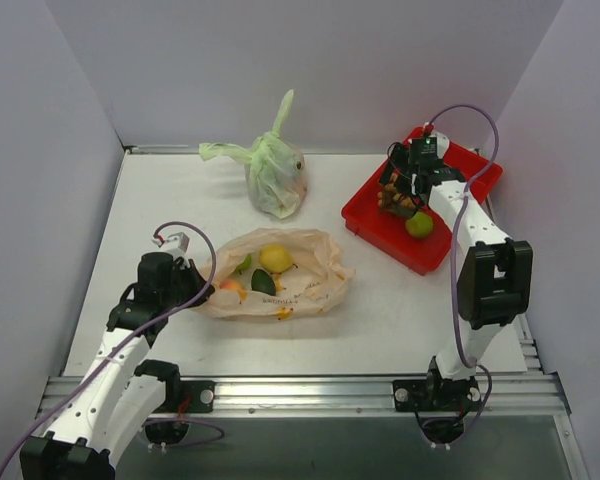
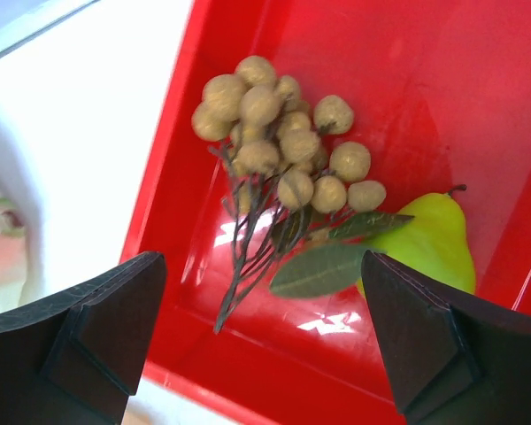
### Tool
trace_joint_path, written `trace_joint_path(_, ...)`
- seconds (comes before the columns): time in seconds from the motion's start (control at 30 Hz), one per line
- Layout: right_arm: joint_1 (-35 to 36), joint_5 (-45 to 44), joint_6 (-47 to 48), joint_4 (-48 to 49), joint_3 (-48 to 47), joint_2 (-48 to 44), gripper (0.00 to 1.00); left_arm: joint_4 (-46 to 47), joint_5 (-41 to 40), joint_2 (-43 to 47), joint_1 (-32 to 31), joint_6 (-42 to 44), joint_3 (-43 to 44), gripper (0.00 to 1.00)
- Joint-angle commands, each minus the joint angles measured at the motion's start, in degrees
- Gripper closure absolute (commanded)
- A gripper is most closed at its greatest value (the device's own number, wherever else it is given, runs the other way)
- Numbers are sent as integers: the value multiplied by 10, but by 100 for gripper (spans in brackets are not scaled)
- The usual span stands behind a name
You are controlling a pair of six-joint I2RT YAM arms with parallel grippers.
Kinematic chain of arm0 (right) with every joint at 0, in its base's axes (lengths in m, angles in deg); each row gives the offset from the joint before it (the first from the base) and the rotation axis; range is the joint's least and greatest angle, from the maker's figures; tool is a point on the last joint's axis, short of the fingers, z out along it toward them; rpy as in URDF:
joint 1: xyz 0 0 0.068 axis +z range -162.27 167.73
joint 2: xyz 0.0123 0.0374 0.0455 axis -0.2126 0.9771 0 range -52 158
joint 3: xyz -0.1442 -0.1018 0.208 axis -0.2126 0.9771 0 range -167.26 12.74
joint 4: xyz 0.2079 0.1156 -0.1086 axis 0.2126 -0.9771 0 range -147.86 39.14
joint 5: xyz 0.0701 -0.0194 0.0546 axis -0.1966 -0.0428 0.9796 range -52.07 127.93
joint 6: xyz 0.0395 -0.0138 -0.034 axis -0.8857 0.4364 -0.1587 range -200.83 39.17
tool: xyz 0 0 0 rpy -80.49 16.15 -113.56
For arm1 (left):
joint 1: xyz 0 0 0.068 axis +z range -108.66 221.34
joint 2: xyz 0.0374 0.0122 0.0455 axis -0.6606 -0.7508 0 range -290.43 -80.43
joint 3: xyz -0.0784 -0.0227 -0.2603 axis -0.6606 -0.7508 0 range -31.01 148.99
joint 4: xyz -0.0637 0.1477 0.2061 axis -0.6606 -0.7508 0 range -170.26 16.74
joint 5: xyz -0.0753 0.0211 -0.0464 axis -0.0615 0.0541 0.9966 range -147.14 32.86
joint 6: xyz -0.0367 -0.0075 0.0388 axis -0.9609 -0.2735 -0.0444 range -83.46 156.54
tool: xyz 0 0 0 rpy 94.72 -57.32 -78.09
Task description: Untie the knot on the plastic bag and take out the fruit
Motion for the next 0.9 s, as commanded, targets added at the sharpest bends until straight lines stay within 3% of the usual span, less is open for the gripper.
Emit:
trace_joint_path(0.0,24,23,27,12,18,-86,3,16,1,2,5,0,13,100)
trace_joint_path(0.17,92,93,78,14,56,-164,4,15,1,3,5,0,12,100)
trace_joint_path(0.33,204,201,86,23,91,-234,6,15,0,2,4,0,13,100)
trace_joint_path(0.53,354,223,85,42,144,-254,6,11,-9,3,4,-1,18,100)
trace_joint_path(0.73,385,197,12,120,271,-252,7,1,-9,-8,1,-24,80,100)
trace_joint_path(0.87,351,163,-8,139,324,-257,7,-5,-13,-62,-40,-33,221,100)
